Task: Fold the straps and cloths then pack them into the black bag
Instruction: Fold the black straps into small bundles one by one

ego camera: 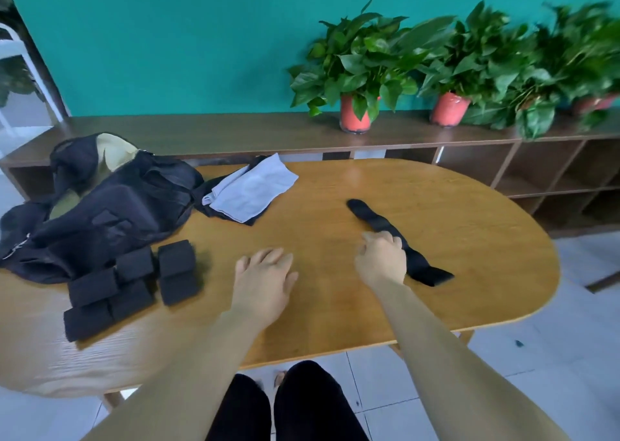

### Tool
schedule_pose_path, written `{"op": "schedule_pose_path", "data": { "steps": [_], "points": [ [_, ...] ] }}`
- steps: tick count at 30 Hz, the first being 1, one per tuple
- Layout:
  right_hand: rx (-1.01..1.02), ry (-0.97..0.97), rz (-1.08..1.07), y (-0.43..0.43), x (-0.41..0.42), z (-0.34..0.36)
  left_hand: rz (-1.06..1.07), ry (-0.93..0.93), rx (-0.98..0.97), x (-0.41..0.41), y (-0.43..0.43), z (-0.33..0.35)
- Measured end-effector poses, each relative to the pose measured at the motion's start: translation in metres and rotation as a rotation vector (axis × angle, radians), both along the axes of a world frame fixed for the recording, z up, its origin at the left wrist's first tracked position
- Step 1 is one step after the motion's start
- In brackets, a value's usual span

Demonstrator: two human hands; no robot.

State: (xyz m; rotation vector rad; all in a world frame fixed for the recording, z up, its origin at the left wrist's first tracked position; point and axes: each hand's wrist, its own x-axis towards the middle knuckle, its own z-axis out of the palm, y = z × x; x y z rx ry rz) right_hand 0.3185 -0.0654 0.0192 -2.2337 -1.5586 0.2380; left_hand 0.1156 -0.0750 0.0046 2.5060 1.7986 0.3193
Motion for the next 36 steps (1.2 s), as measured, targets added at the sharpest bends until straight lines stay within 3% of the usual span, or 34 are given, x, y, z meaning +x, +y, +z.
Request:
{"op": "schedule_pose_path", "data": {
  "steps": [4, 9, 22, 30, 32, 36],
  "points": [
    [-0.247, -0.158, -0.089, -0.007, 0.049, 0.005, -0.061, 0.034, -0.069, 0.029, 0.004, -0.008],
    [-0.412, -0.049, -0.098, -0.009, 0.058, -0.001, -0.089, 0.045, -0.091, 0.048, 0.006, -0.016],
    [-0.407, 0.087, 0.168, -0.029, -0.058, -0.002, -0.015, 0.023, -0.073, 0.005, -0.004, -0.017],
    [-0.298, 0.456, 0.158, -0.035, -0.081, 0.015, 0.010, -0.027, -0.064, -0.036, -0.017, -0.017],
    [-0.197, 0.417, 0.158, -0.035, -0.070, 0.018, -0.019, -0.058, -0.061, -0.037, -0.019, -0.015],
    [-0.059, 0.036, 0.377, -0.035, -0.053, 0.010, -0.126, -0.144, -0.076, -0.028, -0.019, -0.014]
  ]
}}
